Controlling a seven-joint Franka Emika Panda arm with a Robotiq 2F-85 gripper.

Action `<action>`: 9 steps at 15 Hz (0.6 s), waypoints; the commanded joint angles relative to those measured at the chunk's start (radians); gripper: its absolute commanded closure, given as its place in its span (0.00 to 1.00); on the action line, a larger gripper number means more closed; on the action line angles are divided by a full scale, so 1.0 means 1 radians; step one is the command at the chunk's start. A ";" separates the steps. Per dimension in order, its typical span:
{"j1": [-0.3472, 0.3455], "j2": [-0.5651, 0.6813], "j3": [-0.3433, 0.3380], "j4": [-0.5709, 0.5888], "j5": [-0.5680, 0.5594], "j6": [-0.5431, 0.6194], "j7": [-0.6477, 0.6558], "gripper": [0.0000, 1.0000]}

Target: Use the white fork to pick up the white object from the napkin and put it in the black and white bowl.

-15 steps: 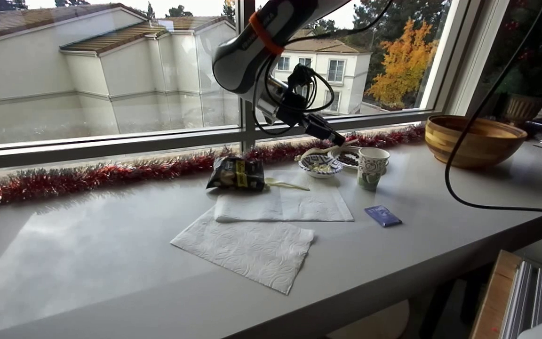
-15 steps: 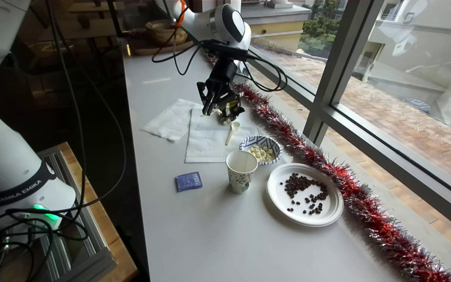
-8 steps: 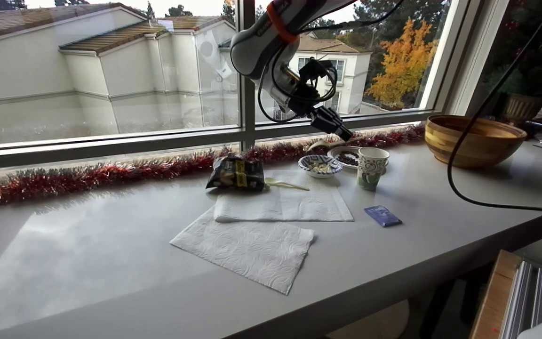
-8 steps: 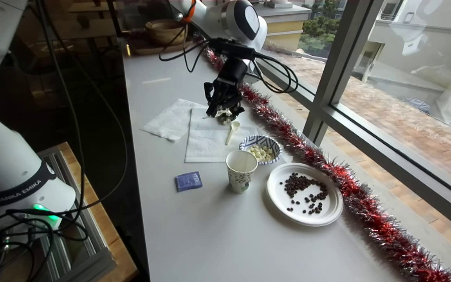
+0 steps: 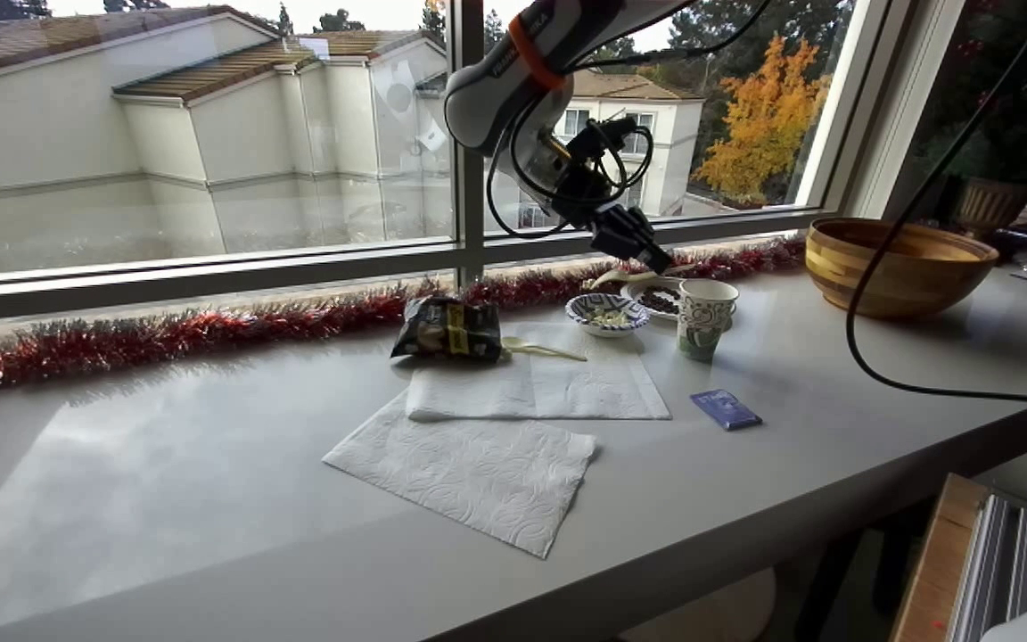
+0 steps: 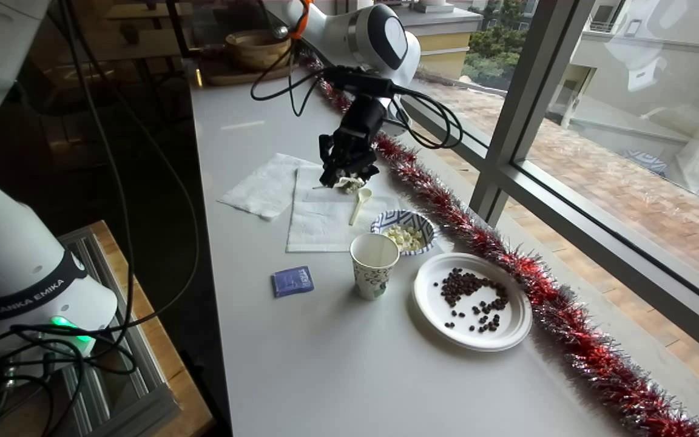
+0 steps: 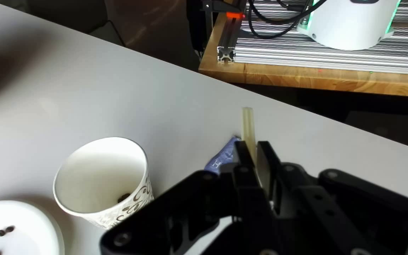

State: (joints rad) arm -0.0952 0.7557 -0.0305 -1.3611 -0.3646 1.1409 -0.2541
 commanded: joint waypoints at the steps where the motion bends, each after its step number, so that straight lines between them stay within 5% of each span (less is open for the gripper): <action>1: -0.027 0.040 -0.024 0.080 0.074 -0.034 0.080 0.97; 9: -0.071 0.140 -0.063 0.235 0.176 -0.076 0.192 0.97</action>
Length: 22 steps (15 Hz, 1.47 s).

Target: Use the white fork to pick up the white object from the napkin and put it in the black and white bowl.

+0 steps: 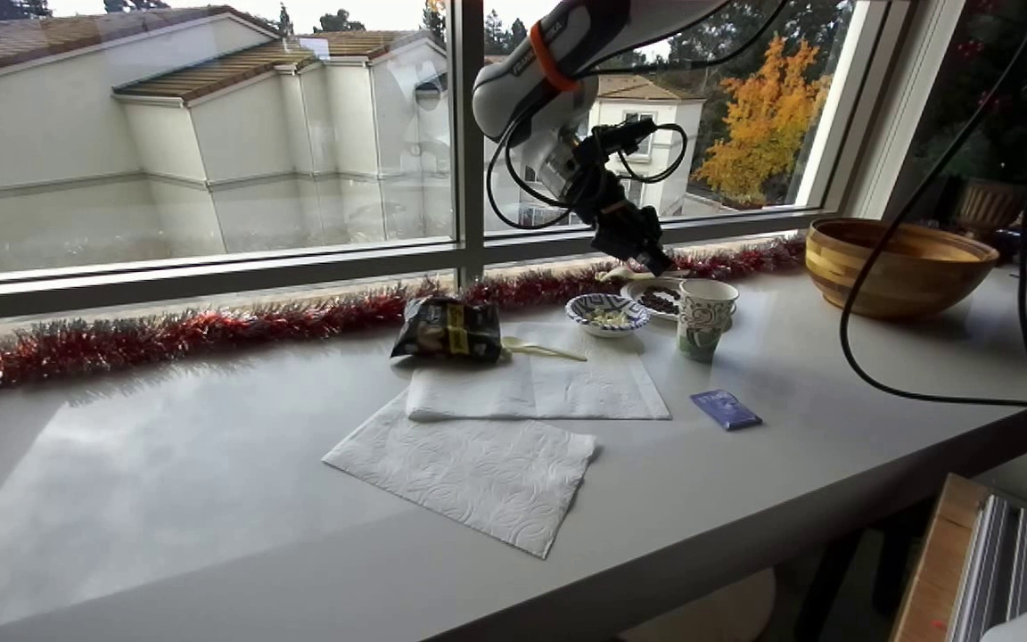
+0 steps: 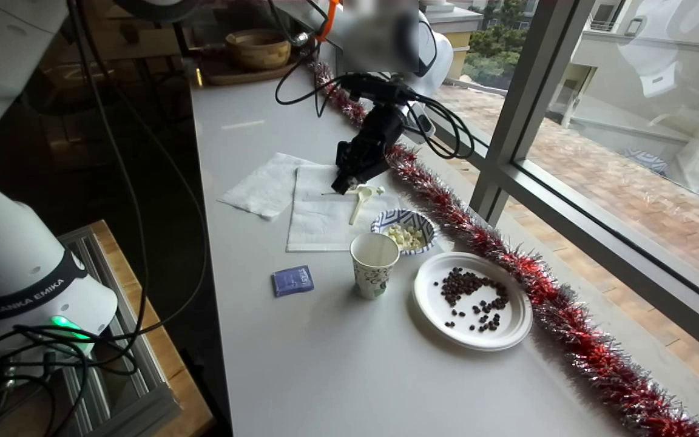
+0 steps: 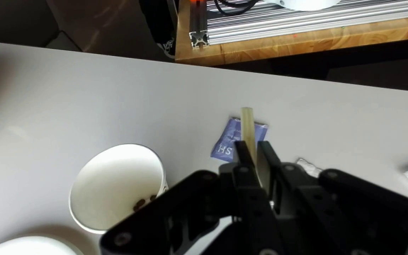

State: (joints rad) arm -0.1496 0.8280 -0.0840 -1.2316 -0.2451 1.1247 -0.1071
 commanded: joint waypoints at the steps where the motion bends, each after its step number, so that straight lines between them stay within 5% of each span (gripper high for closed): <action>1: -0.021 0.082 -0.013 0.123 0.066 -0.067 0.058 0.97; 12: -0.064 0.248 -0.034 0.318 0.137 -0.194 0.139 0.97; 22: -0.080 0.356 -0.021 0.455 0.127 -0.274 0.083 0.97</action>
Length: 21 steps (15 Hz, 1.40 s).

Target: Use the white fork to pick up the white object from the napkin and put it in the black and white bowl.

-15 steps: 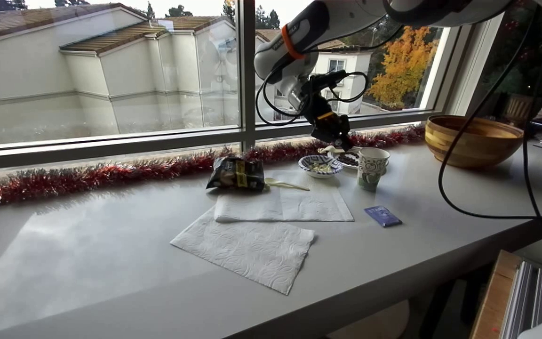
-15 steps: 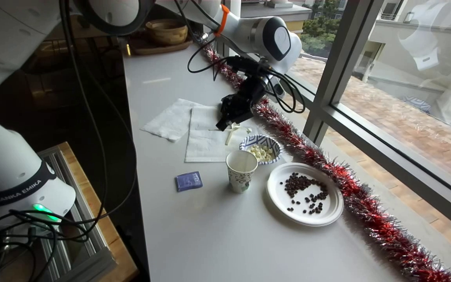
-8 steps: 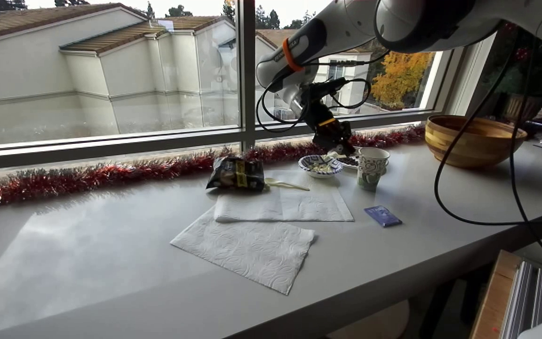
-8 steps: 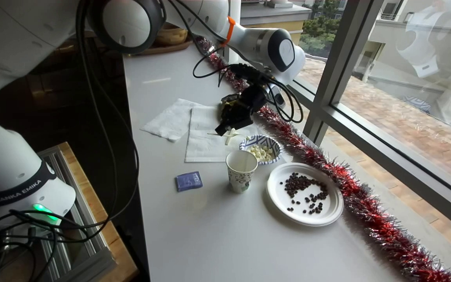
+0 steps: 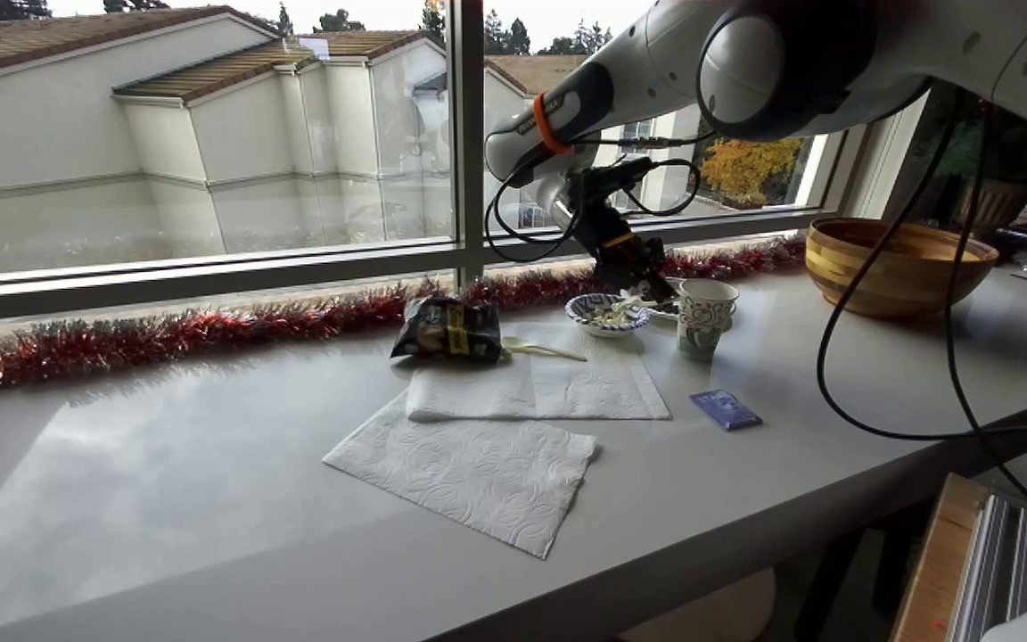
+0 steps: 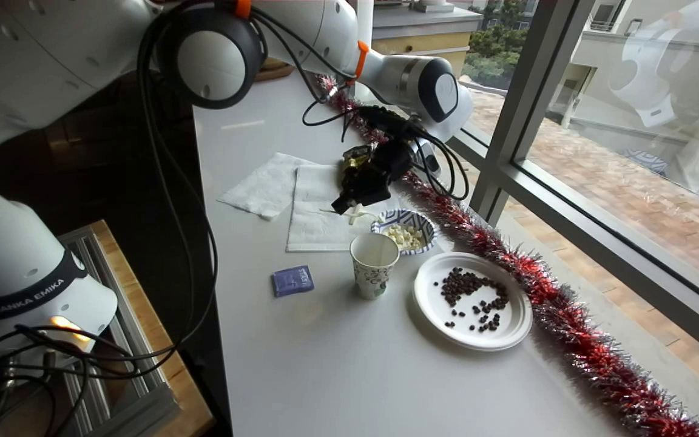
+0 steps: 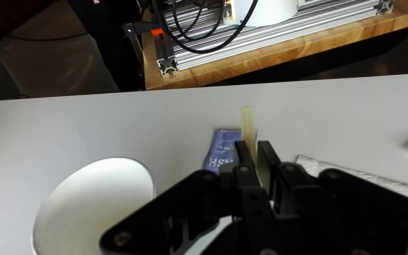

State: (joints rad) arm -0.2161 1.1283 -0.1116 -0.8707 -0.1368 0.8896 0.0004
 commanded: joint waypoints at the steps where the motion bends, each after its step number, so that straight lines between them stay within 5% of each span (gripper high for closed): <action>1: -0.016 0.063 0.007 0.105 0.018 -0.029 -0.032 0.97; 21: -0.055 0.180 0.022 0.256 0.021 0.106 -0.178 0.97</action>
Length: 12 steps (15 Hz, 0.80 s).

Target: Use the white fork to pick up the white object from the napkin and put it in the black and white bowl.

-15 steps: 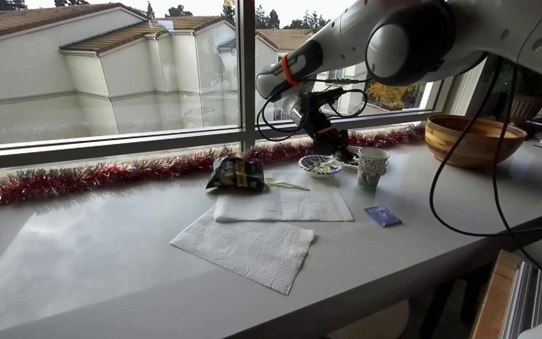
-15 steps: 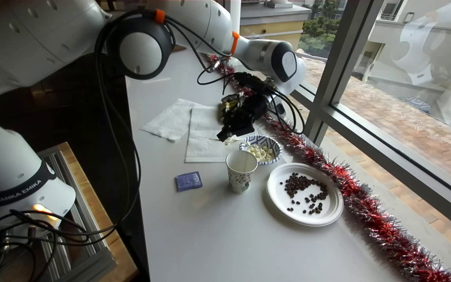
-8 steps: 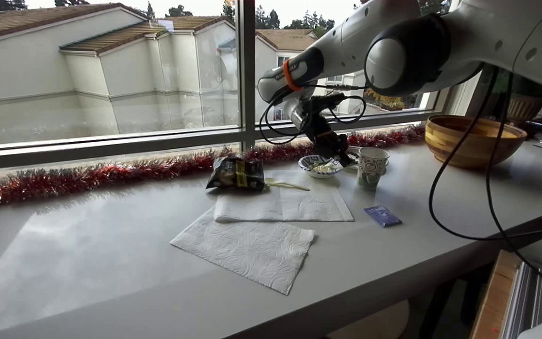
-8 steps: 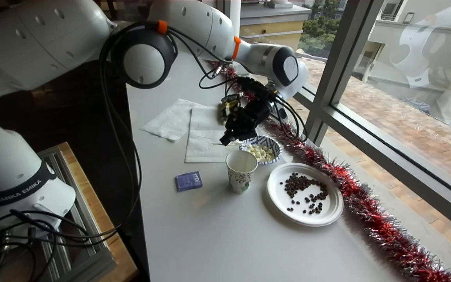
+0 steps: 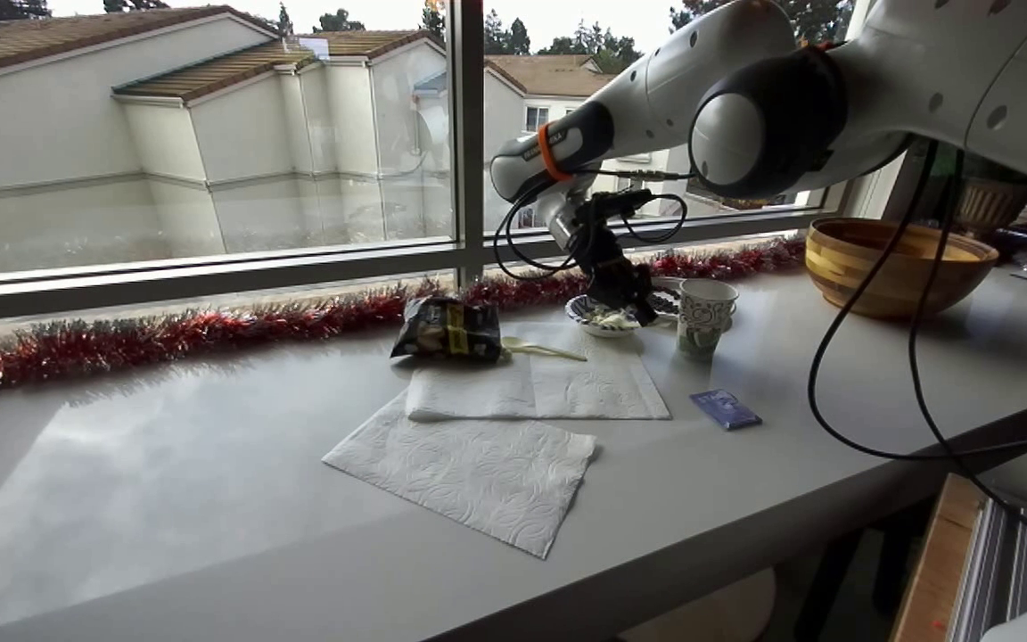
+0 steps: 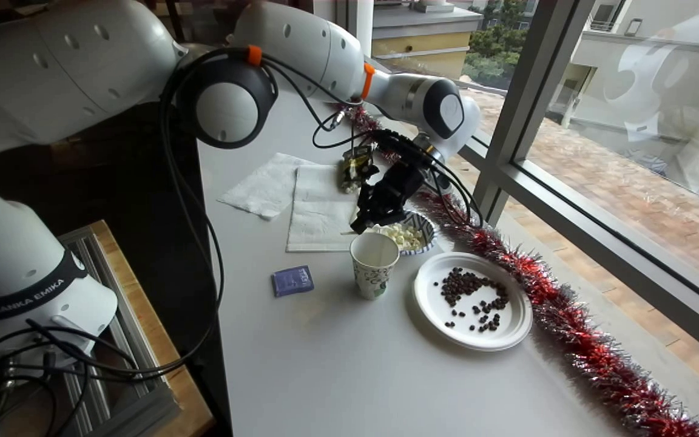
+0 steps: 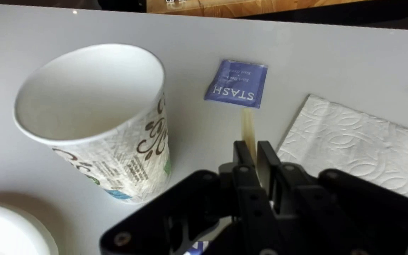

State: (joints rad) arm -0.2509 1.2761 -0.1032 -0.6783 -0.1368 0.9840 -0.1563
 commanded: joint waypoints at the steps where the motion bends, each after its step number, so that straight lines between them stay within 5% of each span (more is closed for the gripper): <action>1: -0.021 0.035 0.014 0.066 0.020 0.012 -0.025 0.97; 2: -0.022 0.035 0.014 0.067 0.021 0.009 -0.027 0.97; 3: -0.022 0.034 0.015 0.067 0.022 0.005 -0.027 0.65; 5: -0.021 0.030 0.018 0.066 0.024 -0.005 -0.026 0.69; 12: 0.009 -0.021 0.043 0.041 -0.001 -0.042 -0.072 0.23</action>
State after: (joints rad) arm -0.2549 1.2790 -0.0760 -0.6463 -0.1367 0.9846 -0.1787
